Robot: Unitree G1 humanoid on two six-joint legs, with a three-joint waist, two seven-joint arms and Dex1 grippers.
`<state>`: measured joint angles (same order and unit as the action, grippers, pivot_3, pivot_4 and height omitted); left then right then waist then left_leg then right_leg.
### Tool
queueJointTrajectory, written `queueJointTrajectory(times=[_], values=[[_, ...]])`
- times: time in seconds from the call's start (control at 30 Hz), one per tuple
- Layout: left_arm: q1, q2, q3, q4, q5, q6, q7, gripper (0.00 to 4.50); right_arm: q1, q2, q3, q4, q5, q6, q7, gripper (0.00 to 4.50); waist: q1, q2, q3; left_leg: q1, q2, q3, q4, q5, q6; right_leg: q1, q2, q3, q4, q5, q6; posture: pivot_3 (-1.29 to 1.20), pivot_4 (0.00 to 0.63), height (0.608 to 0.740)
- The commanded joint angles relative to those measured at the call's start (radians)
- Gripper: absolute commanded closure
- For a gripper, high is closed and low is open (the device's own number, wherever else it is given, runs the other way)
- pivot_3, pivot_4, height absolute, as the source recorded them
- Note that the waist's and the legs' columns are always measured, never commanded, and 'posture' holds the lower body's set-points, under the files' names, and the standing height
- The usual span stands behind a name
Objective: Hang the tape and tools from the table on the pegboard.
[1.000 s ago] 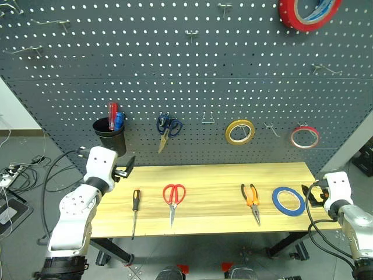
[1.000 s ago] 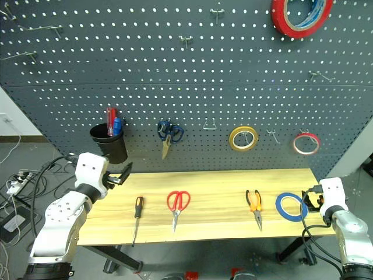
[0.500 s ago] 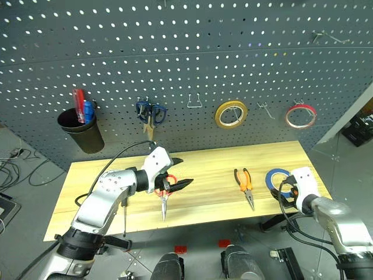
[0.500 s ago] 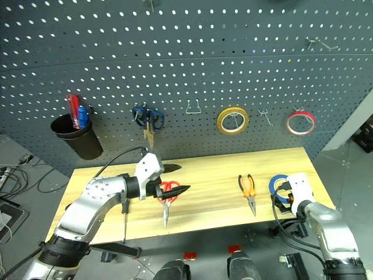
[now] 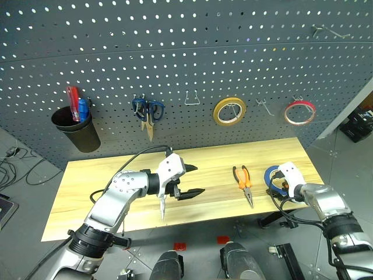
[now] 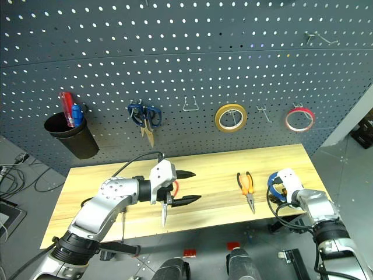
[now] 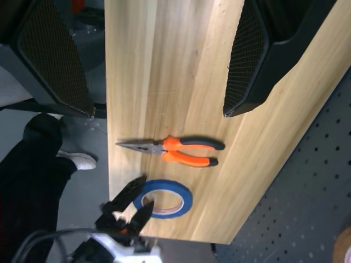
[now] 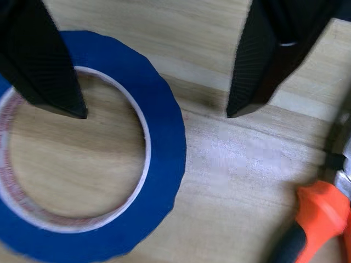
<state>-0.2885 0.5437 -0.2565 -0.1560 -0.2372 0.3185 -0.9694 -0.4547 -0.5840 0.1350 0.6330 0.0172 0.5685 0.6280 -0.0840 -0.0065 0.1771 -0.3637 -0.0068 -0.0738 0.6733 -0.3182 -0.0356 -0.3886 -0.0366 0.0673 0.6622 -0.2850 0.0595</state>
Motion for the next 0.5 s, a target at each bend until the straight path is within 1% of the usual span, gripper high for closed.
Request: queueJointTrajectory(times=[0.03, 0.2, 0.27, 0.33, 0.4, 0.43, 0.5], values=[[-0.006, -0.011, -0.007, -0.024, 0.006, -0.029, -0.003, 0.52, -0.057, -0.025, 0.045, 0.099, -0.061, -0.065, 0.042, 1.54, 0.0, 0.0, 0.0, 0.0, 0.0, 0.0, 0.001, 0.0, 0.0, 0.0, 0.0, 0.0, 0.0, 0.0, 0.0, -0.07, 0.166, 0.74], [-0.004, -0.019, -0.005, -0.02, 0.002, -0.036, -0.002, 0.52, -0.072, -0.01, 0.1, 0.161, -0.125, -0.131, 0.054, 3.28, 0.0, 0.0, 0.0, -0.001, 0.001, -0.001, 0.003, 0.0, 0.0, 0.001, 0.0, -0.001, 0.0, 0.0, 0.0, -0.08, 0.163, 0.74], [-0.004, -0.024, -0.001, -0.016, -0.003, -0.036, -0.002, 0.52, -0.07, -0.004, 0.103, 0.169, -0.137, -0.149, 0.044, 3.81, 0.0, -0.001, 0.0, 0.0, 0.001, -0.001, 0.003, 0.0, 0.0, 0.001, 0.0, -0.001, 0.0, 0.0, 0.0, -0.08, 0.168, 0.74], [-0.003, -0.029, 0.005, -0.014, -0.011, -0.04, -0.005, 0.52, -0.049, -0.009, 0.082, 0.125, -0.139, -0.172, 0.015, 3.82, 0.0, -0.001, 0.0, 0.0, 0.001, -0.001, 0.004, 0.0, 0.0, 0.002, 0.0, -0.001, 0.0, 0.0, 0.001, -0.08, 0.168, 0.74], [-0.002, -0.036, 0.016, -0.019, -0.028, -0.037, -0.005, 0.52, -0.012, -0.03, 0.047, 0.026, -0.138, -0.205, -0.025, 3.82, 0.0, -0.001, 0.0, 0.0, 0.001, -0.001, 0.004, 0.0, 0.0, 0.002, -0.001, -0.001, 0.0, 0.0, 0.001, -0.08, 0.168, 0.74], [-0.001, -0.039, 0.023, -0.024, -0.037, -0.035, -0.005, 0.52, 0.011, -0.041, 0.026, -0.039, -0.134, -0.21, -0.045, 3.82, 0.001, -0.001, 0.0, 0.0, 0.001, -0.001, 0.004, 0.0, 0.0, 0.002, -0.002, -0.001, 0.001, 0.0, 0.001, -0.07, 0.169, 0.74], [-0.001, -0.048, 0.047, -0.035, -0.059, -0.034, 0.005, 0.52, 0.103, -0.065, -0.05, -0.278, -0.117, -0.183, -0.092, 3.82, 0.003, 0.0, 0.0, -0.002, 0.001, -0.001, 0.004, 0.0, 0.0, 0.0, -0.003, -0.001, 0.001, 0.0, 0.002, -0.08, 0.17, 0.74]])
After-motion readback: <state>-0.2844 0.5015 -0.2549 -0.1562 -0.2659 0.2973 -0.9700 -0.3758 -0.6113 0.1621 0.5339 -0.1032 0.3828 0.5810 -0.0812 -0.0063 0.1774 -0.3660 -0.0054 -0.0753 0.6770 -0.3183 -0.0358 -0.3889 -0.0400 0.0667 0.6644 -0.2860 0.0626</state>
